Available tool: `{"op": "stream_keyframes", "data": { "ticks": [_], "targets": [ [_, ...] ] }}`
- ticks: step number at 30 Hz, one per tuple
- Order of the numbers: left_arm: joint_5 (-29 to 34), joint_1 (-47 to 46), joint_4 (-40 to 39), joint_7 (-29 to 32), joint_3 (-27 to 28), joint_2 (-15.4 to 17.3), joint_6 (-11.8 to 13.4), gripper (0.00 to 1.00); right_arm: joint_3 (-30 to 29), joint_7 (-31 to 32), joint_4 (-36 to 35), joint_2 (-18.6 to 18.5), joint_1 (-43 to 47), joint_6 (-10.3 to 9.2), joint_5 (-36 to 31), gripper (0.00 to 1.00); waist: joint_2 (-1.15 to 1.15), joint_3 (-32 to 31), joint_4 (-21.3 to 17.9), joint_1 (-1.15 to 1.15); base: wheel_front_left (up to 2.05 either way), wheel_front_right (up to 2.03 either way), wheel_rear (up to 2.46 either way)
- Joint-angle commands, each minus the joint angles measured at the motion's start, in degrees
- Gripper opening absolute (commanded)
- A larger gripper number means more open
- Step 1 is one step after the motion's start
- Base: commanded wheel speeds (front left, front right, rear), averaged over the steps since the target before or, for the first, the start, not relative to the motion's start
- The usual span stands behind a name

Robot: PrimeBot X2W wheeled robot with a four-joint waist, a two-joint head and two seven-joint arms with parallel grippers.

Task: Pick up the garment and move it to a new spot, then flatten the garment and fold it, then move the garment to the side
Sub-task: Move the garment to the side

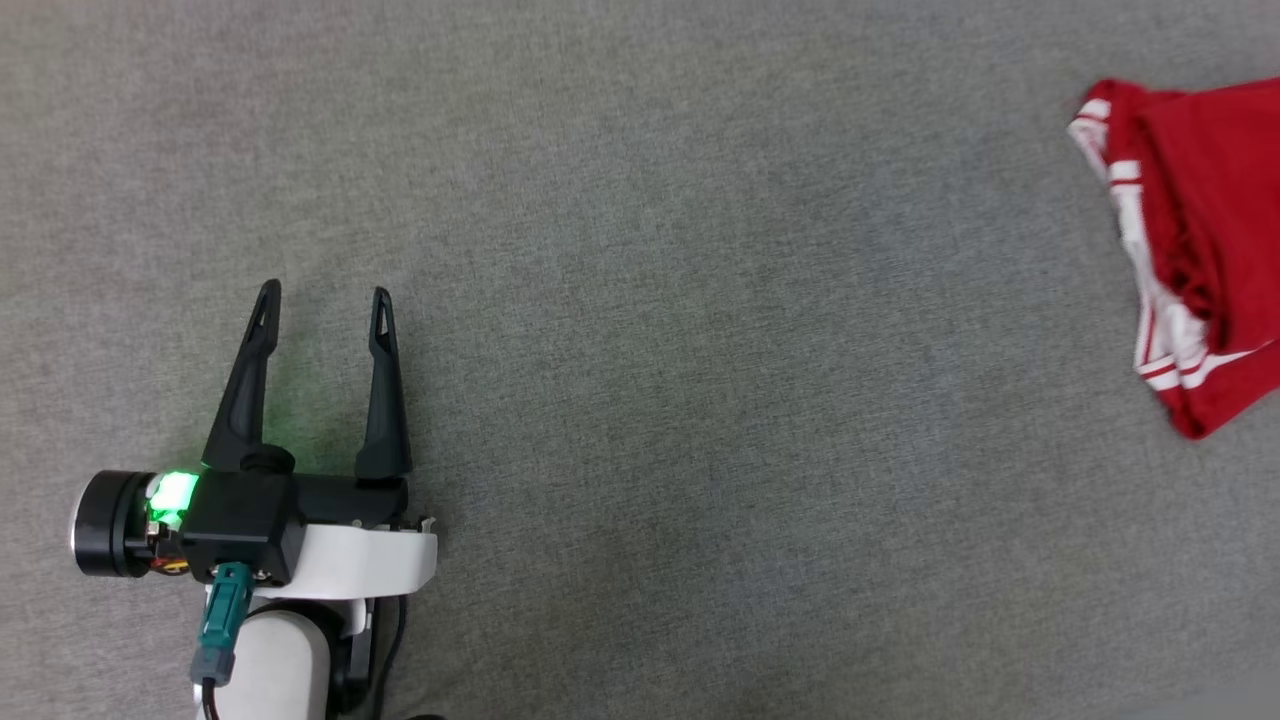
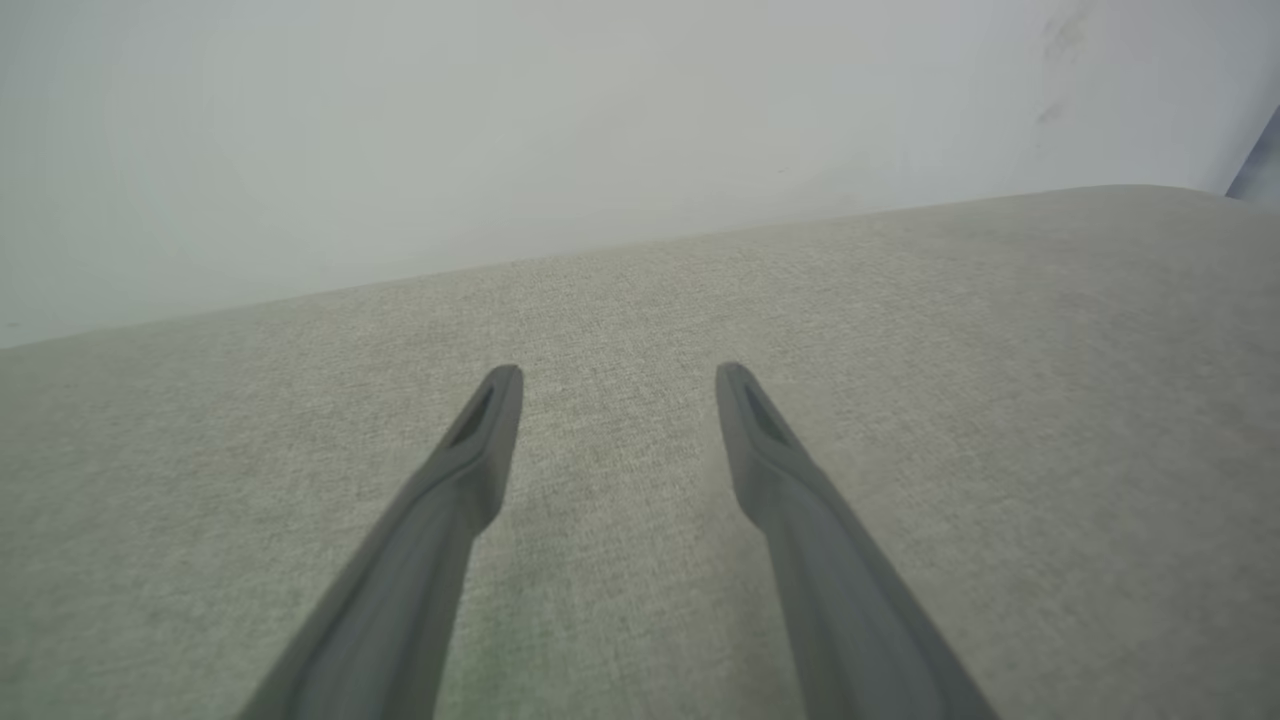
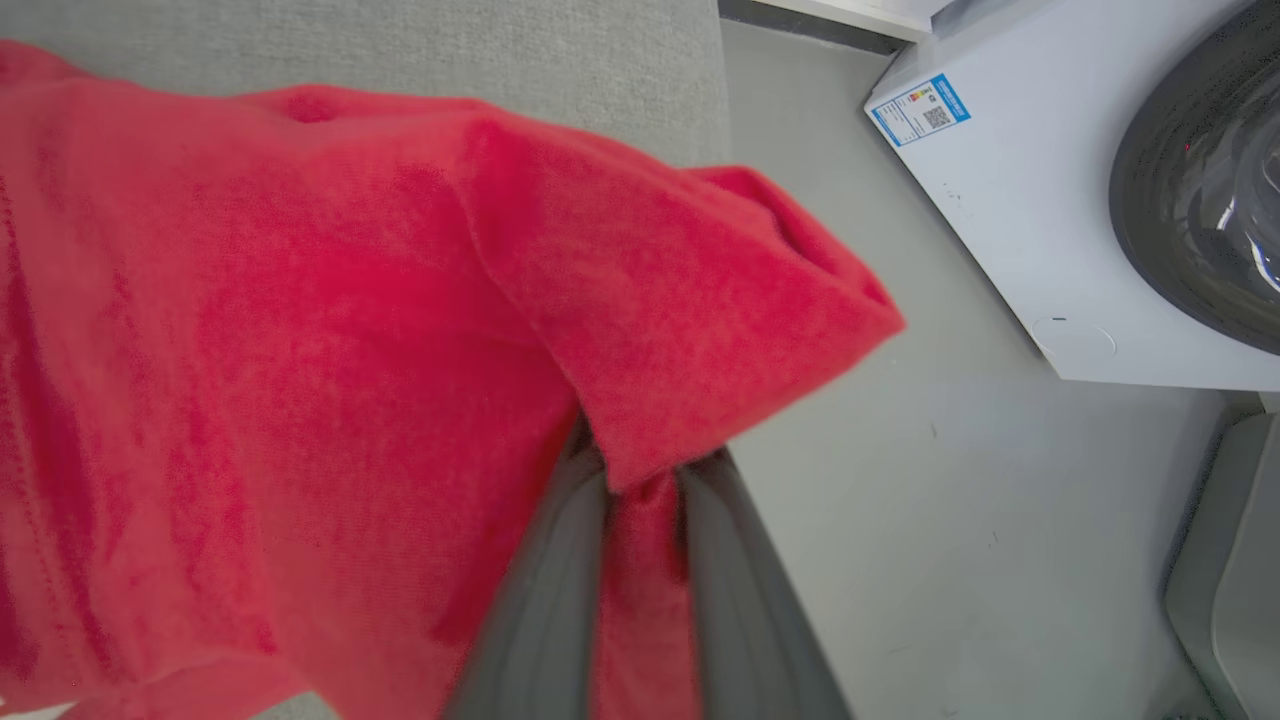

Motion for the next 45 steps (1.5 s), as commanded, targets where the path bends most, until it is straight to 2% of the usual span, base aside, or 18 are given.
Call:
{"op": "stream_keyframes", "data": {
  "ticks": [1, 8, 9, 11, 17, 23, 24, 26, 32, 38, 39, 45],
  "targets": [
    [0.15, -0.72, -0.40, -0.14, -0.07, 0.26, 0.19, 1.00, -1.36, -0.29, 1.54, 0.22, -1.31, -0.08, -1.31, 0.00, 0.00, 1.56, 0.34, -0.01, 0.00, 0.00, 0.00],
    [-0.23, -1.60, -0.51, -0.13, 0.06, 0.83, 0.51, 1.00, -5.86, -2.03, 6.51, 3.57, -3.15, -0.07, -6.80, 0.00, 0.00, 2.48, 0.45, -0.01, 0.00, 0.00, 0.00],
    [-0.30, -1.55, -0.41, -0.13, 0.10, 0.80, 0.70, 1.00, -6.36, -2.26, 6.92, 4.36, -3.23, -0.07, -7.42, 0.16, 0.00, 2.15, 0.44, -0.01, 0.00, 0.00, 0.00],
    [-0.49, -1.19, -0.12, -0.13, 0.09, 0.60, 0.83, 1.00, -7.40, -2.17, 8.14, 5.41, -3.20, -0.07, -8.68, 1.00, 0.00, 0.98, 0.51, -0.01, 0.00, 0.00, 0.00],
    [-1.01, 0.53, 0.89, -0.14, -0.56, -0.60, 1.55, 1.00, -10.65, -6.96, 8.17, 5.87, -1.64, -0.06, -13.57, 1.00, 0.00, -4.73, 2.21, -0.01, 0.00, 0.00, 0.00],
    [-1.62, 4.12, 1.83, -0.14, -0.48, -1.55, 2.19, 1.00, -13.81, -18.46, 2.01, 7.84, 0.76, -0.06, -17.47, 1.00, 0.00, -11.32, 4.10, -0.01, 0.00, 0.00, 0.00],
    [-1.66, 5.40, 2.21, -0.14, -0.56, -1.80, 2.23, 1.00, -15.55, -23.29, -0.68, 9.09, 1.75, -0.07, -19.55, 1.00, 0.00, -13.43, 4.84, -0.01, 0.00, 0.00, 0.00],
    [-1.84, 6.75, 2.56, -0.13, -0.49, -2.05, 2.42, 1.00, -17.54, -27.18, -3.60, 11.77, 3.16, -0.06, -20.92, 1.00, 0.00, -15.35, 5.53, -0.01, 0.00, 0.00, 0.00],
    [-1.94, 9.60, 3.69, -0.14, -0.34, -2.54, 2.48, 1.00, -21.41, -35.49, -13.21, 19.62, 9.85, -0.06, -24.08, 1.00, 0.00, -20.26, 7.91, -0.01, 0.00, 0.00, 0.00],
    [-2.15, 11.65, 4.56, -0.13, -0.16, -2.80, 1.87, 1.00, -21.92, -40.18, -20.60, 27.67, 18.71, -0.06, -25.90, 1.00, 0.00, -23.88, 10.48, -0.01, 0.00, 0.00, 0.00],
    [-2.15, 11.65, 4.56, -0.13, -0.16, -2.80, 1.87, 1.00, -21.92, -40.18, -20.60, 27.67, 18.71, -0.06, -25.90, 1.00, 0.00, -23.88, 10.48, -0.01, 0.00, 0.00, 0.00],
    [-2.10, 12.71, 6.04, -0.13, -0.41, -3.13, 1.27, 1.00, -22.76, -43.21, -24.55, 34.81, 27.75, -0.06, -26.53, 1.00, 0.00, -26.37, 13.09, -0.01, 0.00, 0.00, 0.00]
  ]
}}
